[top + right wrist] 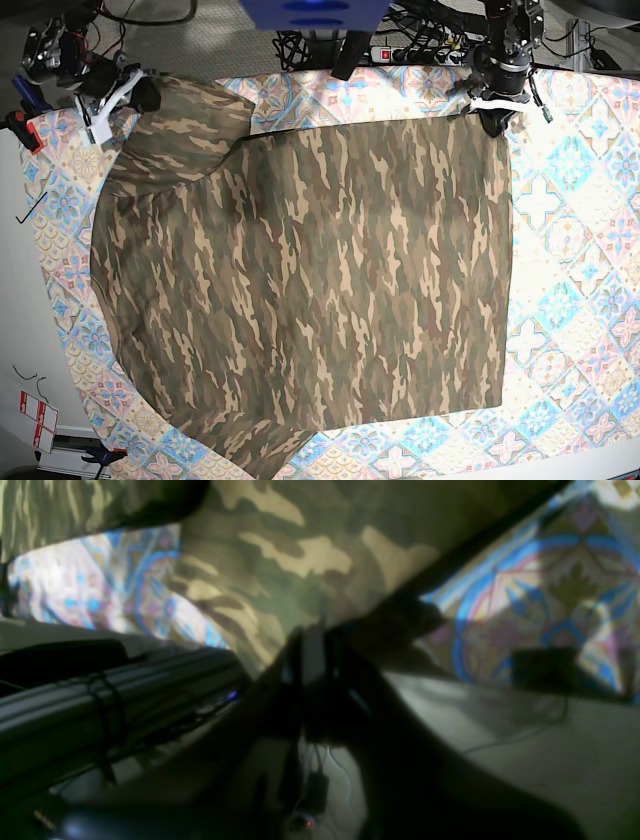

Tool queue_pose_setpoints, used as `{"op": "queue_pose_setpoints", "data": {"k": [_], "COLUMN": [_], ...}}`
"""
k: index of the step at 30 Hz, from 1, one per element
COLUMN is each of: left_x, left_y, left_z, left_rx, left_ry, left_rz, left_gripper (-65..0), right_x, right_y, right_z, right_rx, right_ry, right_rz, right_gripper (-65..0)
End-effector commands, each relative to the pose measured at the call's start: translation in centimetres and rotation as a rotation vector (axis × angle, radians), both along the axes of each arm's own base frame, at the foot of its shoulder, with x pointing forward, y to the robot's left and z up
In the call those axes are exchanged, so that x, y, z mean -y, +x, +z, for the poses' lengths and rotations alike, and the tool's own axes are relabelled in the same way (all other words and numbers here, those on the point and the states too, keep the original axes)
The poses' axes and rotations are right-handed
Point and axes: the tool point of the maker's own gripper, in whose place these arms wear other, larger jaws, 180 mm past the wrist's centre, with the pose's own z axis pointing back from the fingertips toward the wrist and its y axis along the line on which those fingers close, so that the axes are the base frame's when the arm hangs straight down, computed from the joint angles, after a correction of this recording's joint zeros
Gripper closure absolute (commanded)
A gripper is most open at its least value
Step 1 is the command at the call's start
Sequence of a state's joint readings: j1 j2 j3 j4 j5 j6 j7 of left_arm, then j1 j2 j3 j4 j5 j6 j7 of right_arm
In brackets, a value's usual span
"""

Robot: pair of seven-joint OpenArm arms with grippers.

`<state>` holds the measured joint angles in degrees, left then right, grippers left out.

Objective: Fold the T-shirt properly
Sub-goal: 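Grasp the shirt edge with both grippers and pull it taut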

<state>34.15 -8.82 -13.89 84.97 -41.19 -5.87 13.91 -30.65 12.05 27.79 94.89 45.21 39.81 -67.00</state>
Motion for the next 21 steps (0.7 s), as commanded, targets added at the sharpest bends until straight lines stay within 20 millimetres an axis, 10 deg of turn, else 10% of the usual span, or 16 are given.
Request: {"op": "queue_pose_setpoints", "data": {"k": [1, 21], "left_x": [-0.6, 0.3], "left_y": [0.0, -2.8], "left_z": [0.6, 1.8], "left_rx": [0.018, -0.022], "left_ry": [0.016, 0.086], "left_rz": [-0.002, -0.087], "left_gripper": [0.0, 0.0], "right_x": [0.4, 1.0], "right_y": [0.4, -3.2], "right_z": [0.7, 2.8], "right_rx": [0.026, 0.003], "right_ry": [-0.007, -0.035], "right_rz": [0.002, 0.008], "right_gripper": [0.0, 0.0]}}
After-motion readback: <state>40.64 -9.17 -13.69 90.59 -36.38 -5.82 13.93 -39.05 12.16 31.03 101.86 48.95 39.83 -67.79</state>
